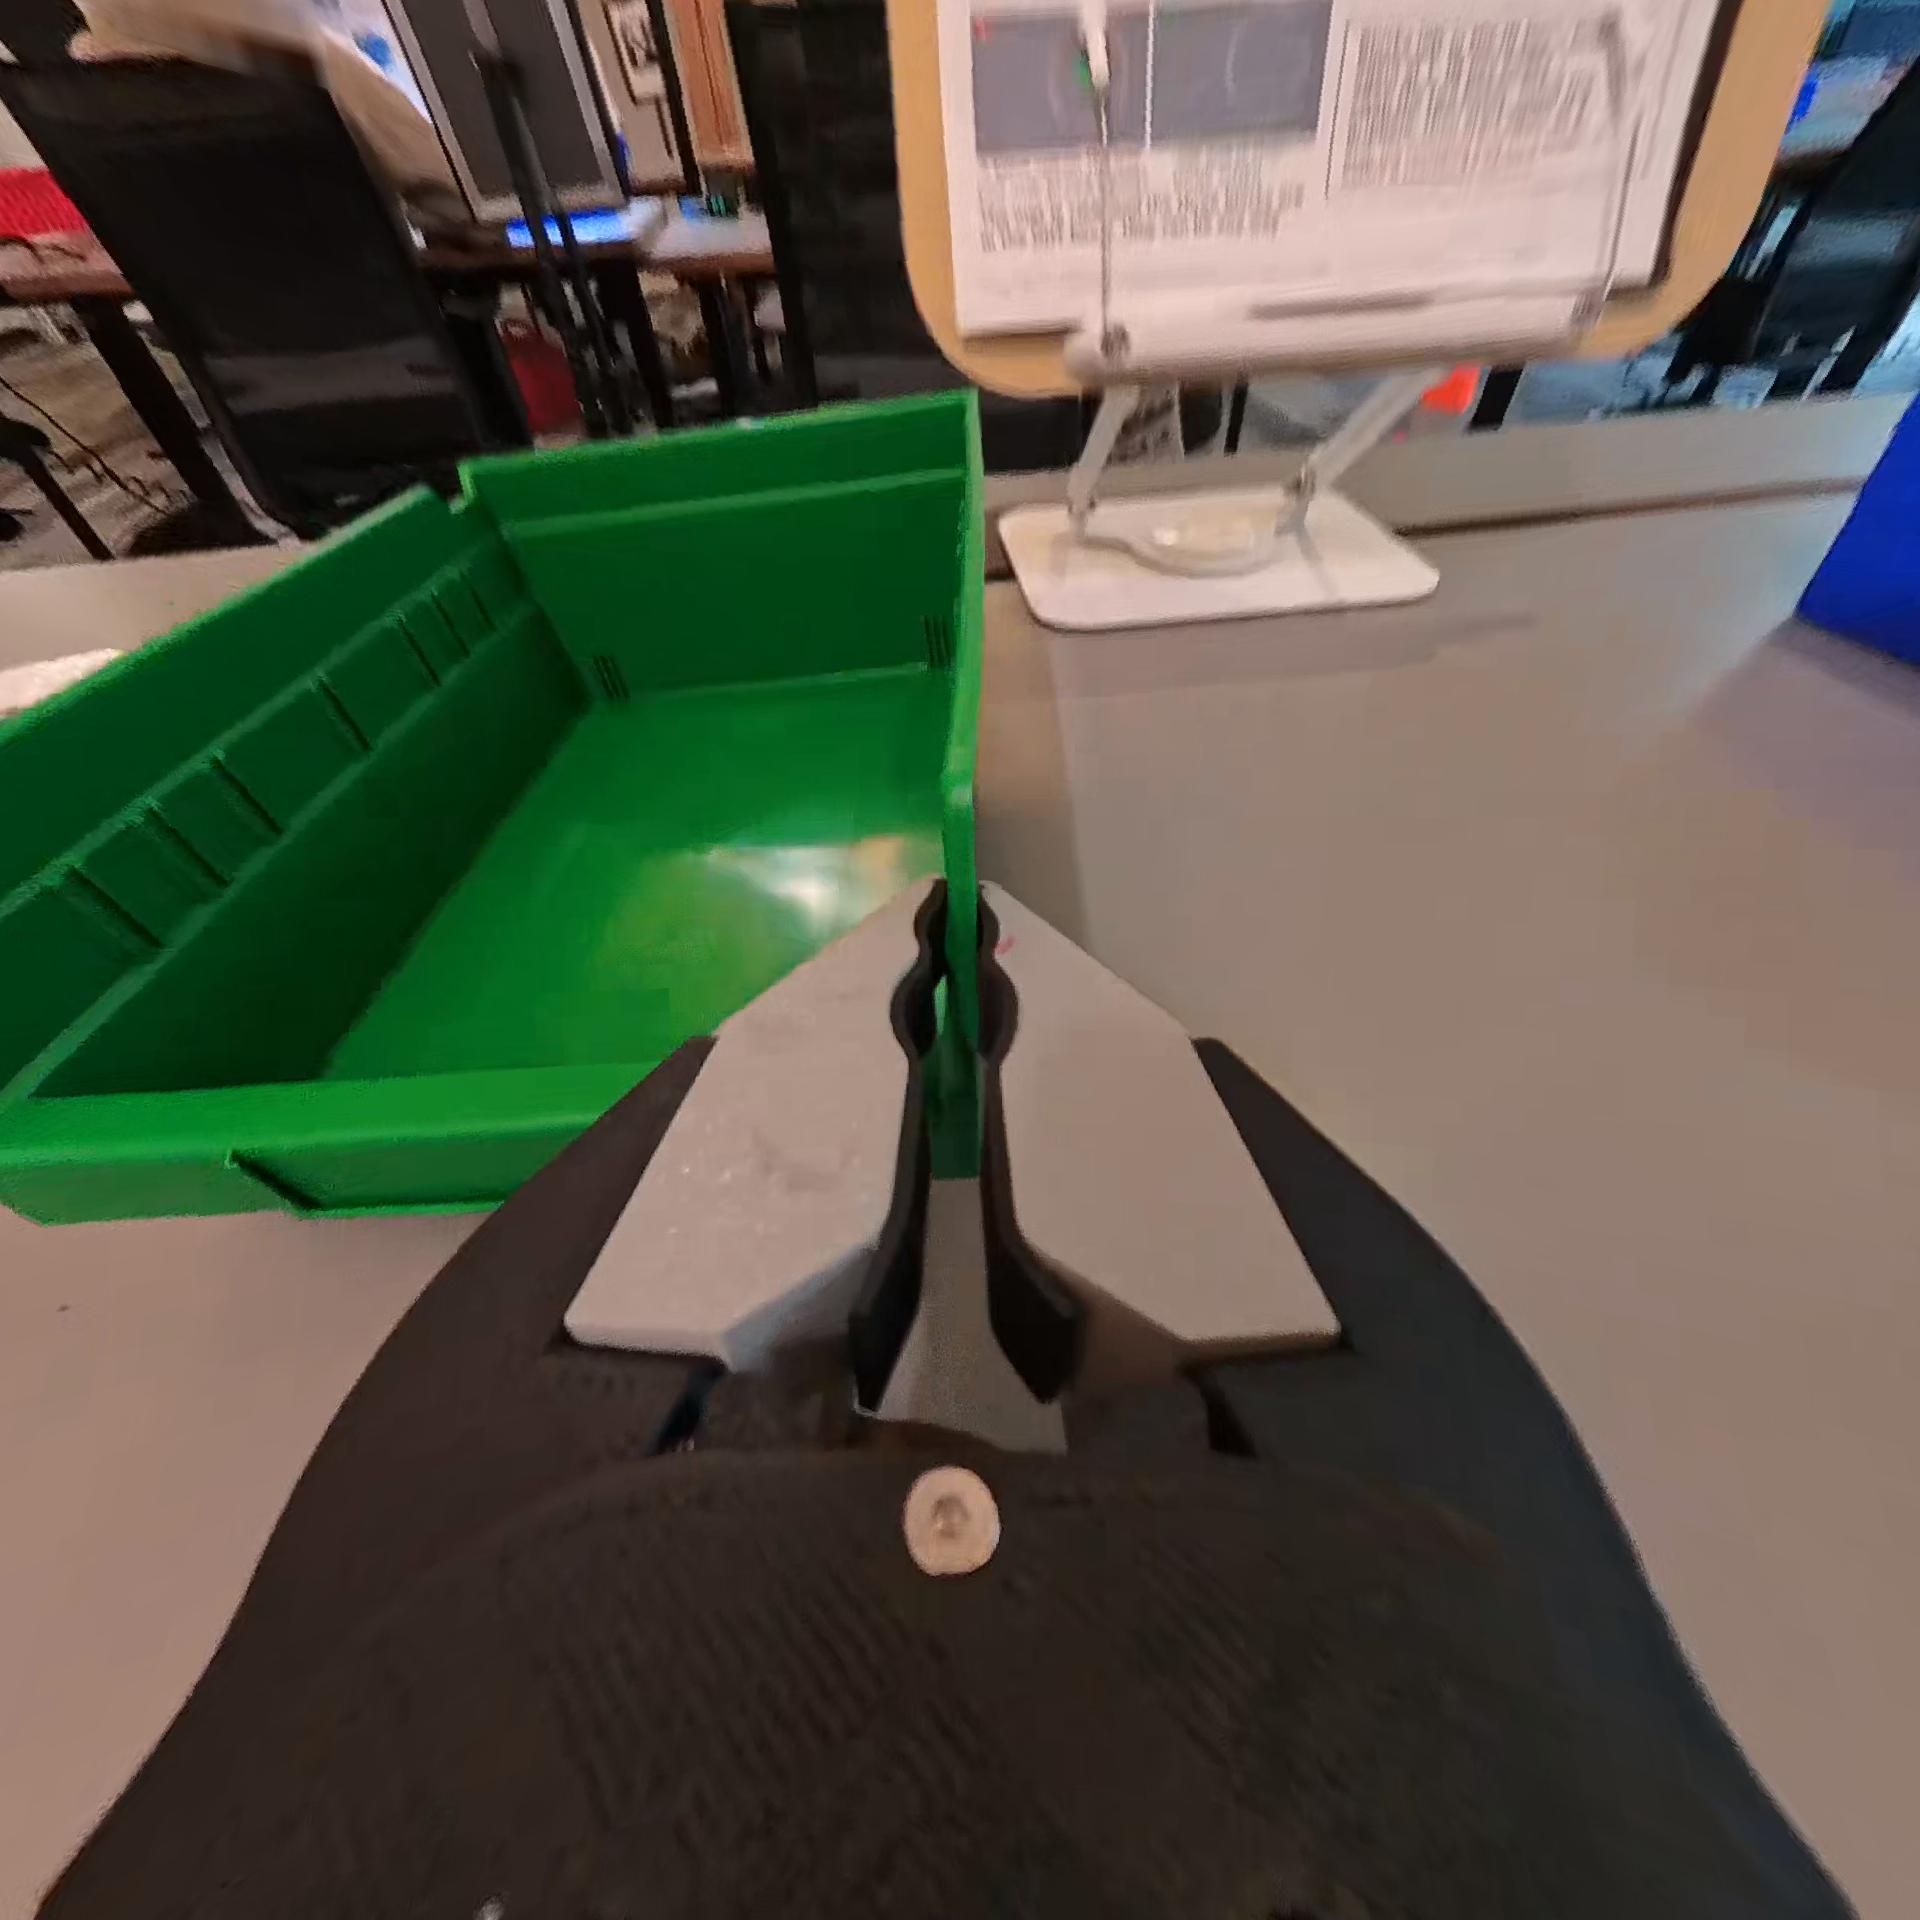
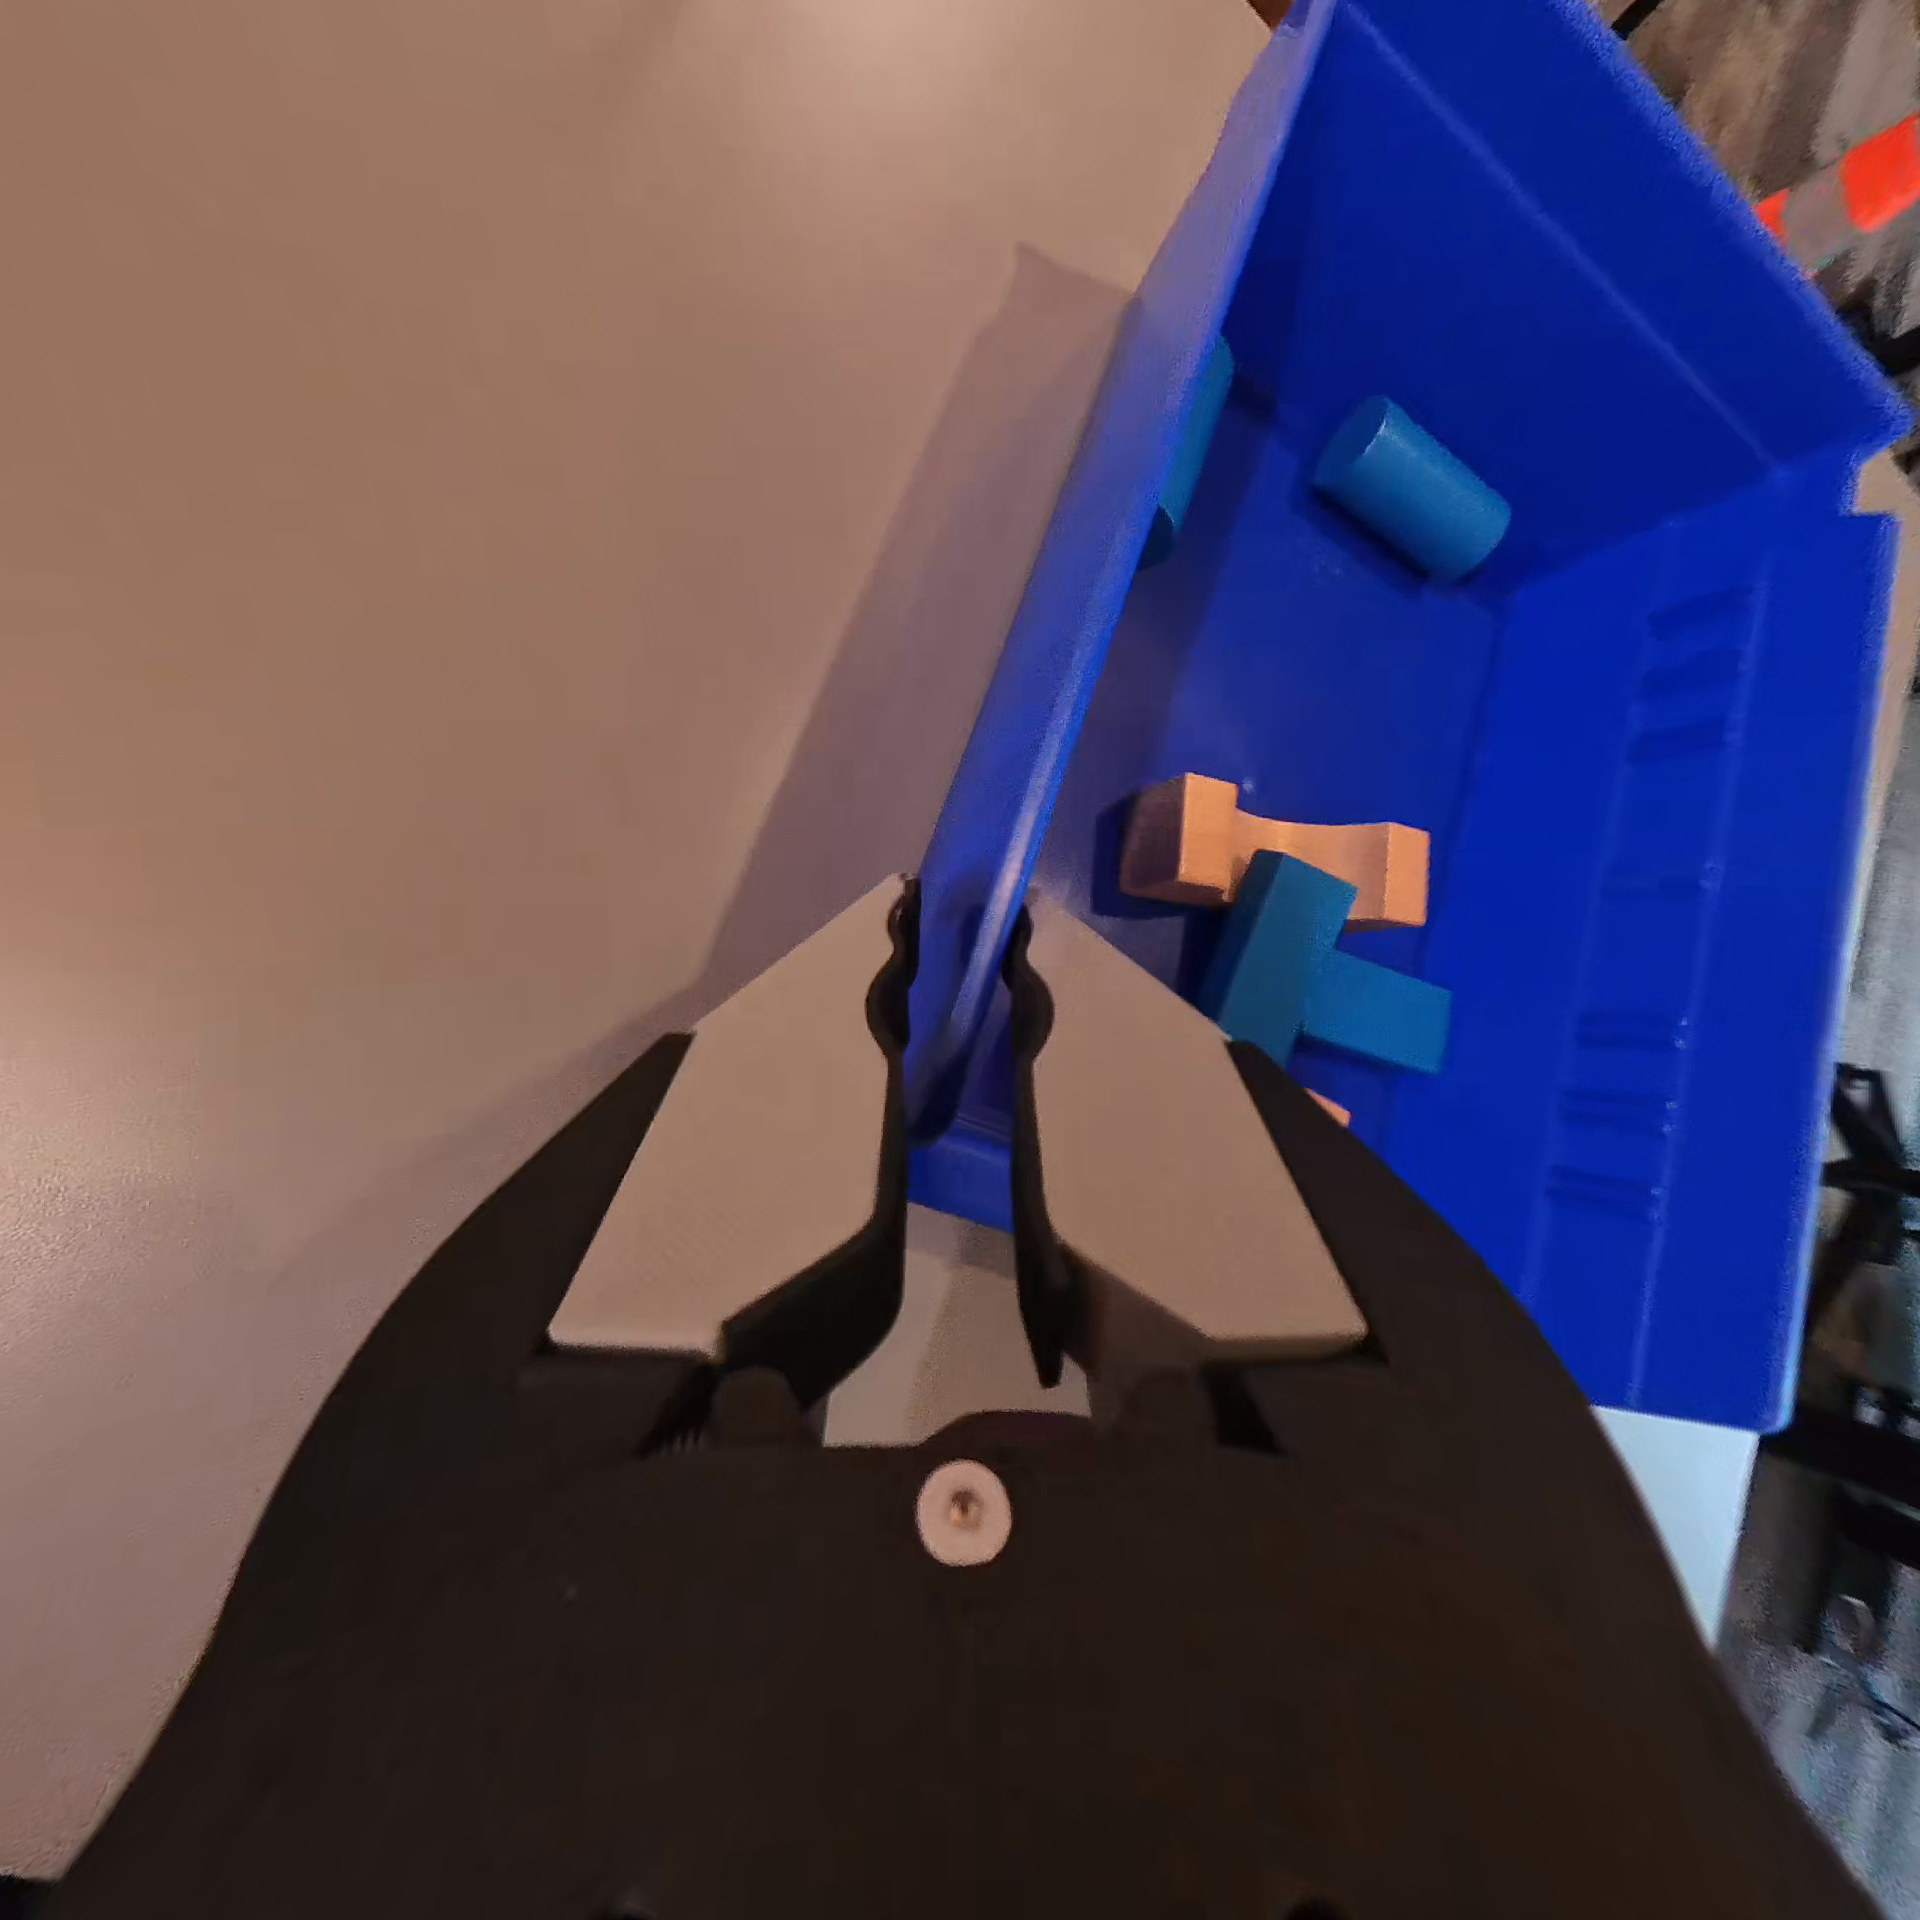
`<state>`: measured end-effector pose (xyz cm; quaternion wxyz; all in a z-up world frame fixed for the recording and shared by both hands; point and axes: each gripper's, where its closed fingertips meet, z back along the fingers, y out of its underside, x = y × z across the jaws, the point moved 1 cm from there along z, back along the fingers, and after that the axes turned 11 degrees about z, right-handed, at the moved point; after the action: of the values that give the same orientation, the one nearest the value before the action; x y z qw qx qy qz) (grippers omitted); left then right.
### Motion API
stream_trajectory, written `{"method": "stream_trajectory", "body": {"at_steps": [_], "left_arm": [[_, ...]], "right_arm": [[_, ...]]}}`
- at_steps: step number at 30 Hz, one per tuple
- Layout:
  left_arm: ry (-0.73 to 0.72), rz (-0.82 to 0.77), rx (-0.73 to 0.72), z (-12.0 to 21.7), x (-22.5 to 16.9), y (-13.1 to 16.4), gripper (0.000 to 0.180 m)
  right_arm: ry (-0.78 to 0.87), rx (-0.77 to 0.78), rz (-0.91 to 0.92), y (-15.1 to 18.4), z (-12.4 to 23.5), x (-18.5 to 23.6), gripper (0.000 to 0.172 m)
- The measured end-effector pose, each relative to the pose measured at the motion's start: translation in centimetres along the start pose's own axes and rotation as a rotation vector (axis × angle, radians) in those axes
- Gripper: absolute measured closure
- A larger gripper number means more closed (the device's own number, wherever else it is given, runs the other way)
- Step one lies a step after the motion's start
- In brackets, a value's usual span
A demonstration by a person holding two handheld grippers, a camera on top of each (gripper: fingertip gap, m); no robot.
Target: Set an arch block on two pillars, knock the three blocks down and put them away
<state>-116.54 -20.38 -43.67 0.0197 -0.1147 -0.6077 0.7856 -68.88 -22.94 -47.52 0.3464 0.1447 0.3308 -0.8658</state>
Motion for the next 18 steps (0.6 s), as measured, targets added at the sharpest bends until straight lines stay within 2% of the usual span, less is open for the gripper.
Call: {"method": "stream_trajectory", "body": {"at_steps": [4, 7, 13, 18], "left_arm": [[-0.009, 0.010, -0.092, 3.0, 0.7, -3.4, 0.180], [0.007, 0.063, -0.173, 5.5, 1.6, -5.9, 0.180], [0.097, 0.199, -0.317, 10.2, 3.1, -9.5, 0.180], [0.119, 0.126, -0.508, 16.7, 1.6, -13.9, 0.179]], "right_arm": [[-0.056, -0.019, 0.048, -2.5, 0.7, 3.7, 0.152], [-0.141, -0.110, 0.067, -6.1, 1.3, 8.2, 0.143], [-0.148, -0.227, 0.077, -12.7, 1.6, 15.2, 0.139], [-0.177, -0.280, 0.143, -18.1, 2.2, 21.2, 0.140]]}}
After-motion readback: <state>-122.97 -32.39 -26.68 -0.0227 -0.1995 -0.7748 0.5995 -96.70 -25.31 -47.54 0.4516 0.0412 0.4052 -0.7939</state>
